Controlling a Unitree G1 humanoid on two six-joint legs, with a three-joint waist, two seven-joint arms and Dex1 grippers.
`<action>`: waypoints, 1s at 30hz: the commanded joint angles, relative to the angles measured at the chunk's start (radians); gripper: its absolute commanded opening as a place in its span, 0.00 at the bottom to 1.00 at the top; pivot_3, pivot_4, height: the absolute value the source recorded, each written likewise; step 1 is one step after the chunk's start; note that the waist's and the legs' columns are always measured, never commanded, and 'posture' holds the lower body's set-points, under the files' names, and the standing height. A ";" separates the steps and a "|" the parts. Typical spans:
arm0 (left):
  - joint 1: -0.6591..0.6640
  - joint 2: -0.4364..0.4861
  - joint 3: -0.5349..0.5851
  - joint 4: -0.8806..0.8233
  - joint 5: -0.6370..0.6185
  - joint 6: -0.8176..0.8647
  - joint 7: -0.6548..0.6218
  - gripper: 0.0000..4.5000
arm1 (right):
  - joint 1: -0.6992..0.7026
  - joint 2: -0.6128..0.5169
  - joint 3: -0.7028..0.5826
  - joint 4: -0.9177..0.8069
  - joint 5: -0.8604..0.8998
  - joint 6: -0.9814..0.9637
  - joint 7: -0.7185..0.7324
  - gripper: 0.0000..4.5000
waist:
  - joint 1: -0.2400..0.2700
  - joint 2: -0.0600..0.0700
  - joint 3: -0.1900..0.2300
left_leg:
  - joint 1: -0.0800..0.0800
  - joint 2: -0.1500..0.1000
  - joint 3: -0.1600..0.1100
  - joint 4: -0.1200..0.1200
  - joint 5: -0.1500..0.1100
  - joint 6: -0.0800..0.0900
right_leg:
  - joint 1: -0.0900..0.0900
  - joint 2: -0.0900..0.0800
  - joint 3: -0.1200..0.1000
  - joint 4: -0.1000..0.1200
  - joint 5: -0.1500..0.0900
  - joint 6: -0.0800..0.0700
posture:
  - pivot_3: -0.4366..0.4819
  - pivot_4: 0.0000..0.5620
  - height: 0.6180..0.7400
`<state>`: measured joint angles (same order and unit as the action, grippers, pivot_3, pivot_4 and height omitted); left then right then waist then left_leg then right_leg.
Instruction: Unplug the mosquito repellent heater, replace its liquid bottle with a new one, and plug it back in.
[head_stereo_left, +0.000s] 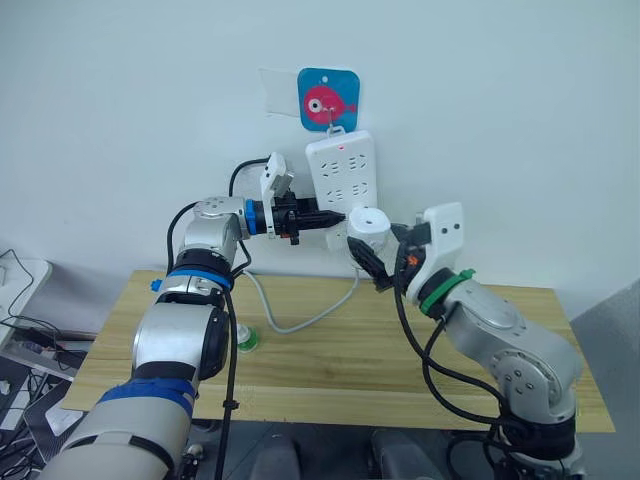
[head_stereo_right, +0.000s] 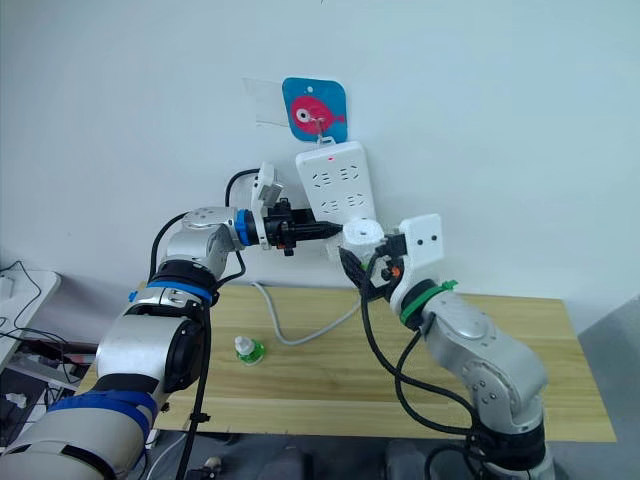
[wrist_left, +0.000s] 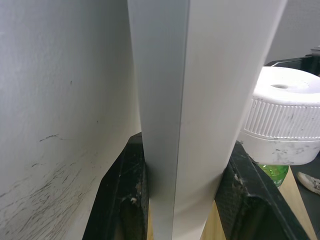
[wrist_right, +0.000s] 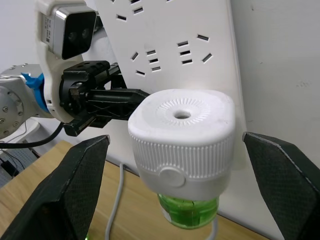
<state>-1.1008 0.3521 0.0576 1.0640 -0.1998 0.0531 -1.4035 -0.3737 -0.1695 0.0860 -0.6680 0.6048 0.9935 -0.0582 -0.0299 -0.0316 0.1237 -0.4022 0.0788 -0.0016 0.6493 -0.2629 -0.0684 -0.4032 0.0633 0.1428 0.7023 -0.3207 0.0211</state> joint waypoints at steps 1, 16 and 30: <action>-0.013 -0.010 0.001 -0.028 -0.002 -0.012 0.014 0.29 | -0.044 0.014 0.015 0.020 -0.037 -0.004 -0.003 1.00 | 0.000 0.000 0.000 | 0.000 0.000 0.000 0.000 0.000 0.000 | 0.000 0.000 0.000 0.000 0.000 0.000 | 0.45 0.29 1.00; -0.008 -0.003 0.008 -0.026 -0.003 -0.028 0.035 0.29 | -0.074 0.070 0.034 0.105 -0.138 -0.034 0.024 0.87 | 0.001 0.001 0.002 | 0.000 0.000 0.000 0.000 0.000 0.000 | 0.000 0.000 -0.001 0.001 0.000 0.000 | 0.49 0.29 1.00; -0.019 -0.001 0.017 0.030 0.019 -0.079 0.135 0.29 | -0.030 0.047 0.019 -0.003 -0.145 0.045 0.041 0.69 | 0.004 0.001 0.004 | -0.001 0.000 0.000 0.001 0.000 0.000 | -0.001 0.000 -0.001 0.001 0.000 0.000 | 0.47 0.29 1.00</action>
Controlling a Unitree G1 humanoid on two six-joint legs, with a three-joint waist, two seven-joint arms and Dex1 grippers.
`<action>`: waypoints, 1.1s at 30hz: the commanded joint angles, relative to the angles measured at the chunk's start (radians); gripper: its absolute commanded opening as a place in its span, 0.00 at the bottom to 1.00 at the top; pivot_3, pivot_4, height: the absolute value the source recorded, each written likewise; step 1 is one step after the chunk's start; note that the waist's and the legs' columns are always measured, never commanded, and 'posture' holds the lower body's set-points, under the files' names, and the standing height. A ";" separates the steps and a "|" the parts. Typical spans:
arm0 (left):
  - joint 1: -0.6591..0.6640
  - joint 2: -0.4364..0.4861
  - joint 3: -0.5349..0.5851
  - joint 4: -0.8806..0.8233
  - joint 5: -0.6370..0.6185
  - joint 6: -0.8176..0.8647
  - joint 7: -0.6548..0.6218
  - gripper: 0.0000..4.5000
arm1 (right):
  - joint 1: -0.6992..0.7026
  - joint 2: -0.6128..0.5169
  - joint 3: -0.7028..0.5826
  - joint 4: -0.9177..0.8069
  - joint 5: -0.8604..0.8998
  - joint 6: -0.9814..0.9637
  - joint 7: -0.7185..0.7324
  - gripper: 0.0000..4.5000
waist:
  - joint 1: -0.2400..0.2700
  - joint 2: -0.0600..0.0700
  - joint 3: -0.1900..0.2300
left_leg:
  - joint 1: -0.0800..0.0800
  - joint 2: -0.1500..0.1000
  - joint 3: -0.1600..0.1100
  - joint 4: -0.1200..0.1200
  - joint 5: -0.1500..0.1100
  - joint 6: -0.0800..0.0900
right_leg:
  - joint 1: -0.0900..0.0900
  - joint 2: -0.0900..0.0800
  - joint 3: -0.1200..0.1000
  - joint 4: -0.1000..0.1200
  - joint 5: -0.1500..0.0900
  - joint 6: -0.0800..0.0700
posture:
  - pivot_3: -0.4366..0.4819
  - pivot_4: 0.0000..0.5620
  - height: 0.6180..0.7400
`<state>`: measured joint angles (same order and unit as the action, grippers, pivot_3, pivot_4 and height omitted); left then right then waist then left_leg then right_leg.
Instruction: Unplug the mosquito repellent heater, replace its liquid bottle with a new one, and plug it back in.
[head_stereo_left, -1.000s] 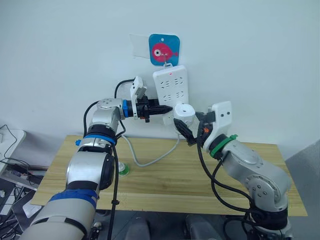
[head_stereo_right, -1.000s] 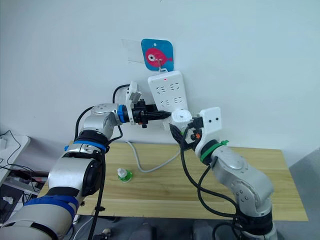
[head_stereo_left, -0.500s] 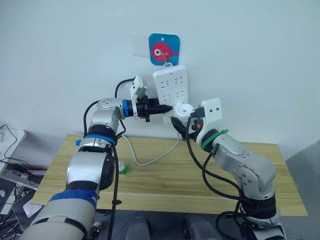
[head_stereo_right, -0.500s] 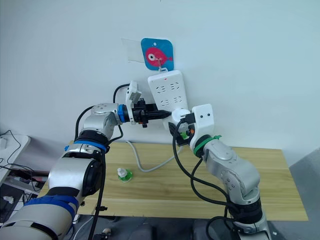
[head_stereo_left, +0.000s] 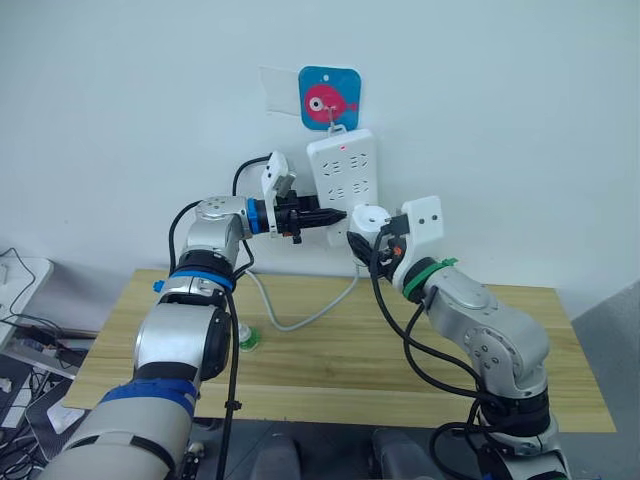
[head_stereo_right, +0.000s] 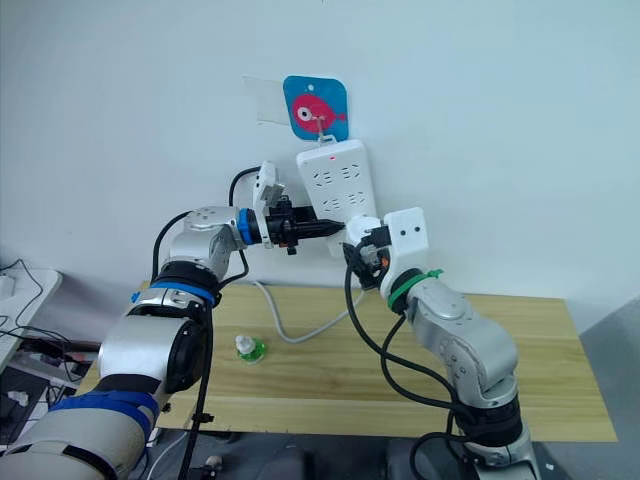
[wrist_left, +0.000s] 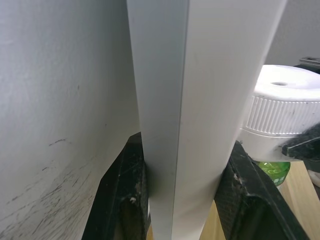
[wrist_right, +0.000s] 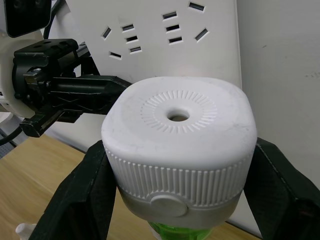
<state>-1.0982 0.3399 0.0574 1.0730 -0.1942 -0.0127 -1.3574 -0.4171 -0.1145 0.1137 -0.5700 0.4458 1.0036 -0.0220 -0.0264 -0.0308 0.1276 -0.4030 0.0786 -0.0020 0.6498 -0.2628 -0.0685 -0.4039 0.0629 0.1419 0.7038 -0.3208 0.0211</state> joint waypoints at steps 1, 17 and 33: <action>-0.023 0.012 0.017 0.023 0.014 -0.016 0.091 0.29 | 0.018 -0.009 -0.014 -0.120 0.017 0.051 0.002 0.69 | 0.000 0.000 0.000 | 0.000 0.000 0.000 0.000 0.000 0.000 | 0.000 0.000 0.000 0.000 0.000 0.000 | 0.47 0.29 1.00; -0.019 0.041 0.023 0.026 0.019 -0.008 0.100 0.64 | 0.077 -0.005 -0.172 -0.240 0.053 0.122 0.022 0.69 | -0.015 0.000 0.015 | 0.000 0.000 0.001 0.012 0.000 0.000 | -0.001 0.001 0.003 0.010 -0.001 0.007 | 0.46 0.29 1.00; 0.503 0.232 0.066 -0.726 -0.108 0.167 0.091 0.99 | 0.119 0.120 -0.563 -0.044 0.343 0.011 0.037 0.69 | -0.080 0.005 0.024 | 0.002 0.004 0.000 0.007 0.002 0.003 | -0.002 0.005 0.005 0.013 0.002 0.000 | 0.53 0.27 1.00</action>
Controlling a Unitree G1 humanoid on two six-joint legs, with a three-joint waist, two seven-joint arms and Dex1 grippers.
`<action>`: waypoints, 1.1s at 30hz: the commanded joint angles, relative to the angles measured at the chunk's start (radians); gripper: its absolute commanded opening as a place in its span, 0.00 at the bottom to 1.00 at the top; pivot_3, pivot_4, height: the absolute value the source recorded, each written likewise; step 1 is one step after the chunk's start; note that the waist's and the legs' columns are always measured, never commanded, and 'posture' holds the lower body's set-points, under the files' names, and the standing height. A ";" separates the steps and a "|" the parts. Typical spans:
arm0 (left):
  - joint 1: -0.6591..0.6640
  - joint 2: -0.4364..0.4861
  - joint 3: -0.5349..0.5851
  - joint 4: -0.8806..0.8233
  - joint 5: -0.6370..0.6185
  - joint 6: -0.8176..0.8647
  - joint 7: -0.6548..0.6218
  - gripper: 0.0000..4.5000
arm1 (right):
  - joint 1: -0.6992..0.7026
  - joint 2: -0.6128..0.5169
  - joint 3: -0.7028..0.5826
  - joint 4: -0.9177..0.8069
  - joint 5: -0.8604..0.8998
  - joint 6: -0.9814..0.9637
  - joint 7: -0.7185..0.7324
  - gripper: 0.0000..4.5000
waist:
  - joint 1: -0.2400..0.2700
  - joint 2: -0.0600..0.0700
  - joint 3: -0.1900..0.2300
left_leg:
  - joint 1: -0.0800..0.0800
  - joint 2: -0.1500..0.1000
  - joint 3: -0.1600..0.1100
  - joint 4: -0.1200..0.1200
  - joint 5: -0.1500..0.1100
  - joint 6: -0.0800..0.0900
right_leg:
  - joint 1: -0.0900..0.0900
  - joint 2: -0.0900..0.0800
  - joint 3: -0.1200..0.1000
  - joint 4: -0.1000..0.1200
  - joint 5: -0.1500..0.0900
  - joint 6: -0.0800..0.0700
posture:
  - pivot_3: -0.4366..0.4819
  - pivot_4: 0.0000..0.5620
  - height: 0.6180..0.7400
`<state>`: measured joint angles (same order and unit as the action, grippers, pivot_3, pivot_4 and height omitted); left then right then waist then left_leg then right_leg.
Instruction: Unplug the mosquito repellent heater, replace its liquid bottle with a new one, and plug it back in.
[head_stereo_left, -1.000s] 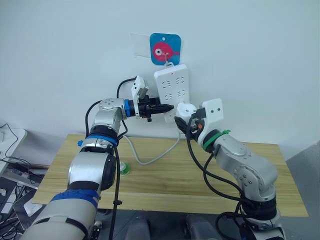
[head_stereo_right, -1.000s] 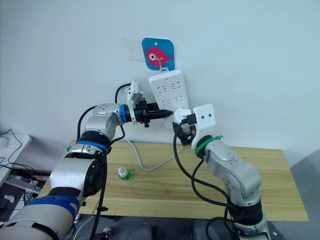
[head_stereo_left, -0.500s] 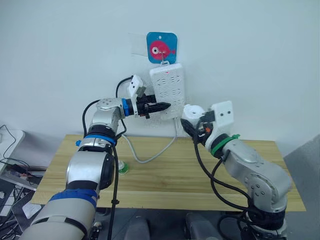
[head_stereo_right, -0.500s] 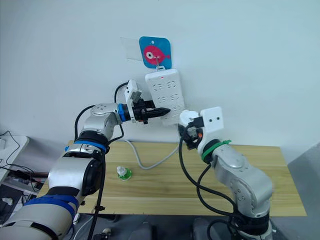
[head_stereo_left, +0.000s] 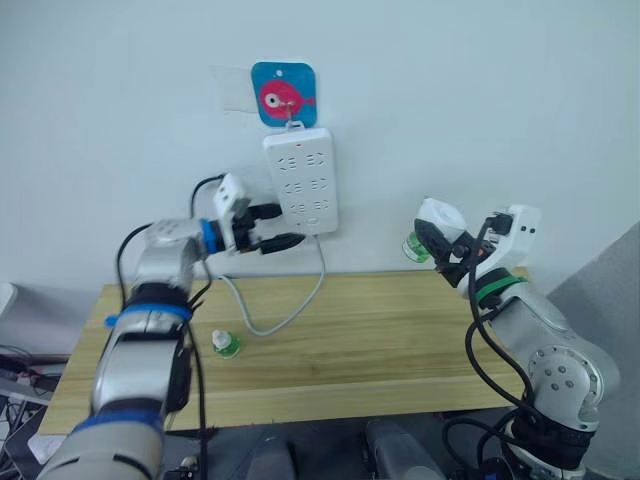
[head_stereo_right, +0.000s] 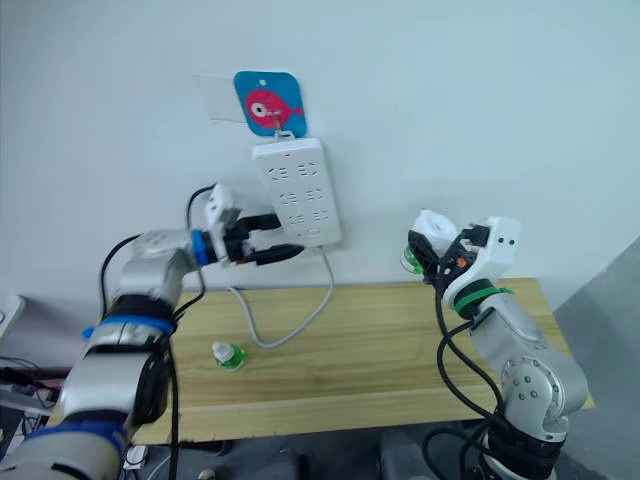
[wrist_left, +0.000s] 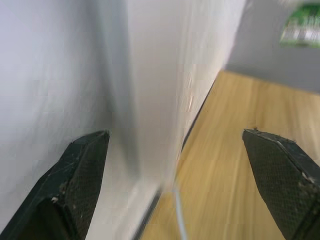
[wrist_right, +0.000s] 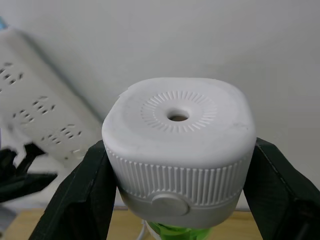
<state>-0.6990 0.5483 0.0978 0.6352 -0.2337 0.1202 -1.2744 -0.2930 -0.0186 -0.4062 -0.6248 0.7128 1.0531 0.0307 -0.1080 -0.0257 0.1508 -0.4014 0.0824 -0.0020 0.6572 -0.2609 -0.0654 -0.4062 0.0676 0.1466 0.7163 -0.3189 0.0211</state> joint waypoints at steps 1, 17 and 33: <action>0.147 0.029 0.028 -0.367 -0.083 0.044 0.018 0.99 | -0.003 0.029 -0.053 0.022 0.090 -0.043 -0.023 0.69 | 0.008 0.000 0.000 | 0.000 0.000 0.001 -0.003 0.000 0.000 | -0.001 -0.001 0.000 -0.002 -0.001 -0.001 | 0.53 0.27 1.00; 0.171 -0.226 -0.179 -0.558 -0.056 -0.081 0.205 0.85 | -0.003 0.079 -0.110 0.148 0.676 -0.133 -0.345 0.69 | 0.074 0.001 0.002 | 0.000 -0.010 0.003 -0.010 0.001 -0.001 | -0.001 -0.013 -0.001 -0.005 -0.003 0.001 | 0.54 0.25 1.00; 0.091 -0.404 -0.256 -0.345 0.013 -0.272 0.308 0.73 | 0.036 -0.016 0.083 0.086 0.846 -0.351 -0.501 0.69 | 0.071 0.001 0.002 | -0.001 -0.013 0.003 -0.011 0.001 -0.001 | 0.000 -0.015 0.000 -0.007 -0.004 0.003 | 0.50 0.25 1.00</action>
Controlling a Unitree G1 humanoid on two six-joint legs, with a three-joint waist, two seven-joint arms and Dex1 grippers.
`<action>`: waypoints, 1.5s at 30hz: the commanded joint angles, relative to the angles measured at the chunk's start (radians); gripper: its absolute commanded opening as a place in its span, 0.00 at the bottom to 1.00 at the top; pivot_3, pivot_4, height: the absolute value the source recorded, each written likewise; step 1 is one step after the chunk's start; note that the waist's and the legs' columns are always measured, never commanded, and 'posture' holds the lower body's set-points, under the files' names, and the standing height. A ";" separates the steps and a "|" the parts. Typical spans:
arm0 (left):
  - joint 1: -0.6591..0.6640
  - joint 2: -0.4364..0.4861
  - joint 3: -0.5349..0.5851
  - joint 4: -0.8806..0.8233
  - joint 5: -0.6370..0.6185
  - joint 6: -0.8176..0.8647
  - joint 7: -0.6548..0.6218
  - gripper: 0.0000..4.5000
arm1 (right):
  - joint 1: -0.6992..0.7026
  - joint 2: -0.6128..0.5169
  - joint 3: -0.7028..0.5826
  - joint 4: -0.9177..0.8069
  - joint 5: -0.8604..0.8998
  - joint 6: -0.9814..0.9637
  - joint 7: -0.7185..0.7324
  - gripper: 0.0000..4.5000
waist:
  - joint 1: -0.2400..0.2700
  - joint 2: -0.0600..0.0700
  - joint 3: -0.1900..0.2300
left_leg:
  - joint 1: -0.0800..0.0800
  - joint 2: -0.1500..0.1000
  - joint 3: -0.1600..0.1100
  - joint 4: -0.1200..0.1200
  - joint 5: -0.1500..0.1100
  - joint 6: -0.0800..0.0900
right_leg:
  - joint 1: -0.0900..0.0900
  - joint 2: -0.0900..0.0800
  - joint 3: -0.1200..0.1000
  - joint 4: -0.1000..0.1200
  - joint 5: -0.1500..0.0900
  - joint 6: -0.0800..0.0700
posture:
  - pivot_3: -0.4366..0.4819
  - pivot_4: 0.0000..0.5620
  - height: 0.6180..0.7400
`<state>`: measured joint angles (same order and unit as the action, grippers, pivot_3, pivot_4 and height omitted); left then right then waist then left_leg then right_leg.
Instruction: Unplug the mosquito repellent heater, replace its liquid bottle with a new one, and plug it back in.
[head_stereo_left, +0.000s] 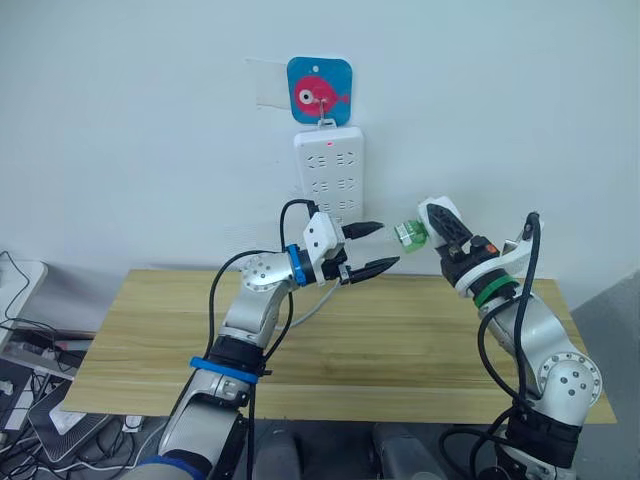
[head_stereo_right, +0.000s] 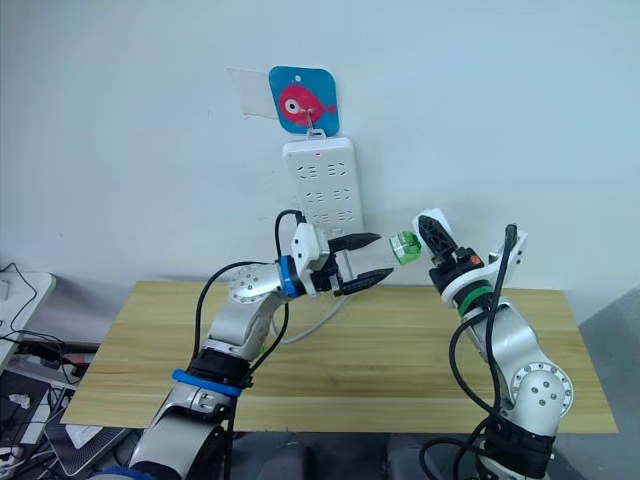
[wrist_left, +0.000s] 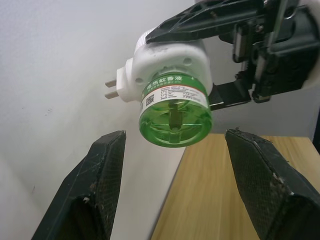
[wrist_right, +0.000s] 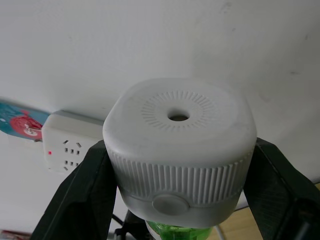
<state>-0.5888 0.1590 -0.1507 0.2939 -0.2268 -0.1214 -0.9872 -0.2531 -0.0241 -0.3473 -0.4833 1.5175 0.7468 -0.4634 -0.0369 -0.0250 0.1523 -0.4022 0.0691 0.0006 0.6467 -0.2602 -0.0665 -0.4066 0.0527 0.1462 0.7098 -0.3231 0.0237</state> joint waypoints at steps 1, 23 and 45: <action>-0.021 -0.019 -0.008 -0.001 0.008 -0.034 0.024 0.73 | -0.004 -0.016 0.032 -0.055 0.045 -0.056 -0.010 0.69 | 0.000 0.000 0.000 | 0.000 0.000 0.000 0.000 0.000 0.000 | 0.000 0.000 0.000 0.000 0.000 0.000 | 0.50 0.25 1.00; -0.072 -0.099 -0.005 0.058 0.006 -0.061 0.093 0.73 | 0.044 -0.090 0.141 -0.053 0.069 -0.176 0.026 0.69 | -0.005 0.000 0.000 | 0.000 -0.002 -0.001 0.000 0.000 0.000 | 0.001 -0.001 0.000 0.000 -0.001 0.001 | 0.48 0.25 1.00; -0.068 -0.058 -0.022 0.065 -0.005 -0.072 0.001 0.51 | 0.062 -0.241 0.143 -0.024 0.254 -0.133 0.007 0.99 | -0.016 0.000 0.000 | 0.000 -0.002 -0.001 0.001 0.000 0.000 | 0.001 -0.002 -0.001 0.000 -0.001 0.001 | 0.47 0.26 1.00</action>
<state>-0.6367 0.0976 -0.1703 0.3705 -0.2152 -0.1659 -0.9599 -0.1932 -0.2198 -0.1759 -0.4841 1.6834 0.5837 -0.4624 -0.0530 -0.0253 0.1525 -0.4024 0.0663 -0.0007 0.6473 -0.2601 -0.0664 -0.4052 0.0503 0.1457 0.7099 -0.3237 0.0247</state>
